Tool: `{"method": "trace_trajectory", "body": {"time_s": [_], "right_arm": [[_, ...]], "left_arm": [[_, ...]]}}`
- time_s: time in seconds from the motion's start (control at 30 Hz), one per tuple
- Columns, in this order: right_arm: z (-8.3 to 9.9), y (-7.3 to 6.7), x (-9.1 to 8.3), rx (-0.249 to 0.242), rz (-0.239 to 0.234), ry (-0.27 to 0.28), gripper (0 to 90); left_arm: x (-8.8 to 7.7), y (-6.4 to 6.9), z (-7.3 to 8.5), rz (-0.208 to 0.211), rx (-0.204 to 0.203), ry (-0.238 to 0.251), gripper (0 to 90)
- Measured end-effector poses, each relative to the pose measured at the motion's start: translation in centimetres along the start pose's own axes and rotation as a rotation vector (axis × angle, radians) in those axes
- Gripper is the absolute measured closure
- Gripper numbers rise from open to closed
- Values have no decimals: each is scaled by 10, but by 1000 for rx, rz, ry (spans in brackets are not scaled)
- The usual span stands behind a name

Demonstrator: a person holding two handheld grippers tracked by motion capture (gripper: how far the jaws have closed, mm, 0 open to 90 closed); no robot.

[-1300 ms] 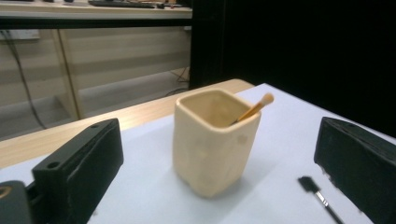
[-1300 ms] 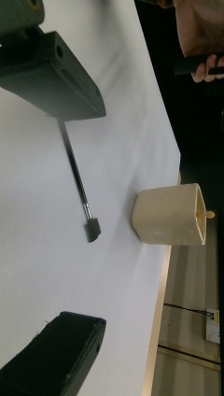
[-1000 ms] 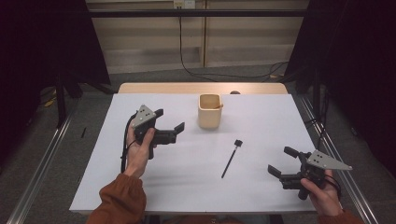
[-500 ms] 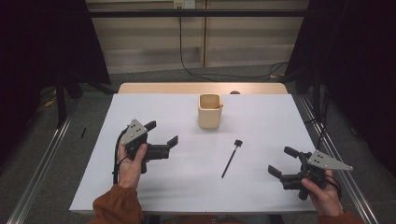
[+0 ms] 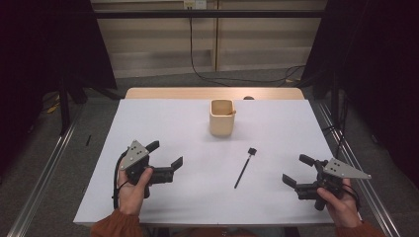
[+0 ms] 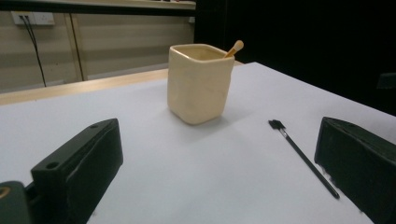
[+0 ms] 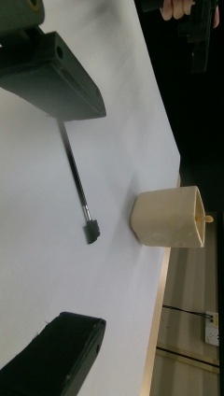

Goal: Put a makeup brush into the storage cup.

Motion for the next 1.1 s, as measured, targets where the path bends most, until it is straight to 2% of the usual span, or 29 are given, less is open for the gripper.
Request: {"method": "trace_trajectory", "body": {"time_s": [0.2, 0.37, 0.4, 0.5, 0.7, 1.0, 1.03, 1.1], "right_arm": [[0, 0, 0, -2, 2, 0, 9], [0, -1, -2, -2, 2, 1, 9], [0, 0, -2, -2, -1, 0, 10], [-2, -1, -3, -9, -4, 6, 10], [-2, -1, -2, -9, -4, 4, 10], [-3, -4, 2, -21, -7, 1, 13], [-2, -5, 2, -14, -9, -9, 25], [1, -7, 2, 9, -63, -101, 15]], "left_arm": [[-10, -3, 13, -23, 2, -17, 13], [-16, -2, 24, -5, -9, -21, 11], [-16, -3, 25, -4, -17, -17, 12], [-18, -4, 22, -13, -2, -2, 11], [-21, -5, 23, -19, -30, 12, 11], [-26, -6, 23, -19, -34, 15, 11], [-26, -7, 22, -17, -25, 16, 11], [-26, -5, 21, -19, -21, 22, 11]]}}
Point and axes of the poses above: each handheld gripper's, and its own axes: x roughly forward along the jaws, z roughly out of its underside, y roughly to its right, the point moved 6 cm from there along x, roughly forward along the jaws
